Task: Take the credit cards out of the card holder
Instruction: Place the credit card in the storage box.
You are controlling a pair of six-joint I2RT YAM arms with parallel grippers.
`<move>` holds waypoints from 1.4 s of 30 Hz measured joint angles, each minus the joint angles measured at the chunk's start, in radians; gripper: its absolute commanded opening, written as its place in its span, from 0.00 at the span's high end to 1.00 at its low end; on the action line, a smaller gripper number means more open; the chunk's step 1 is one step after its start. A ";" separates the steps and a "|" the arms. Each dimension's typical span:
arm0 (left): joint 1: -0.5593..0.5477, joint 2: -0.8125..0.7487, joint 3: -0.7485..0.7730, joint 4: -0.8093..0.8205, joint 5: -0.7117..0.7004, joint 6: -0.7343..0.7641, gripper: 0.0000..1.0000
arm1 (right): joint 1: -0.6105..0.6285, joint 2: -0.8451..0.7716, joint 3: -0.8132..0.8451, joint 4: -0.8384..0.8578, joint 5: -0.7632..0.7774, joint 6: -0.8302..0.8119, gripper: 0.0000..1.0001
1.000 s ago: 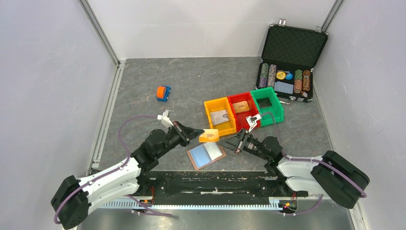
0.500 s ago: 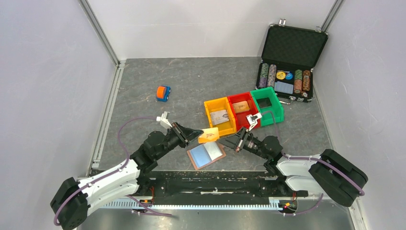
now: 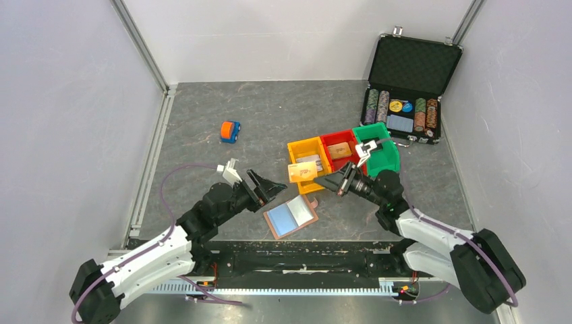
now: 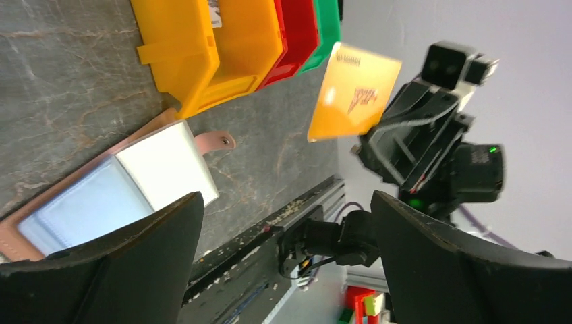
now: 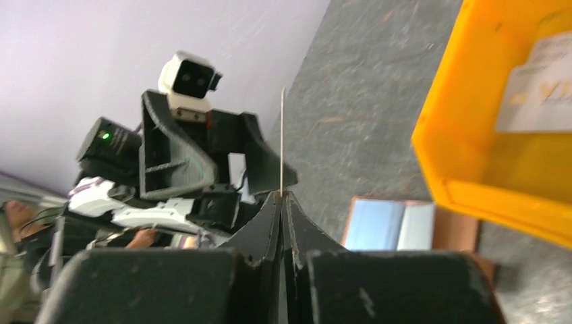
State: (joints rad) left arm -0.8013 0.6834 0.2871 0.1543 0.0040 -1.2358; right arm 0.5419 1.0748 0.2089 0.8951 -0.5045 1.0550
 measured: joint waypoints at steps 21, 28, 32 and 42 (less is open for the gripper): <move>0.000 0.082 0.503 -0.748 -0.296 0.691 0.00 | -0.505 0.076 0.544 -1.022 -0.029 -0.650 1.00; 0.000 0.079 0.503 -0.815 -0.341 0.728 0.00 | -0.511 0.212 0.623 -1.101 -0.010 -0.711 1.00; 0.000 0.070 0.503 -0.819 -0.345 0.745 0.00 | -0.511 0.279 0.644 -1.106 -0.013 -0.716 1.00; 0.000 0.060 0.503 -0.822 -0.344 0.750 0.00 | -0.498 0.383 0.665 -1.076 -0.016 -0.710 1.00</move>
State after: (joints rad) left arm -0.8013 0.7429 0.7902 -0.6674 -0.3401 -0.4854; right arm 0.0437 1.4574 0.8742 -0.1810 -0.5205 0.3447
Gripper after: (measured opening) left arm 0.996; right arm 0.005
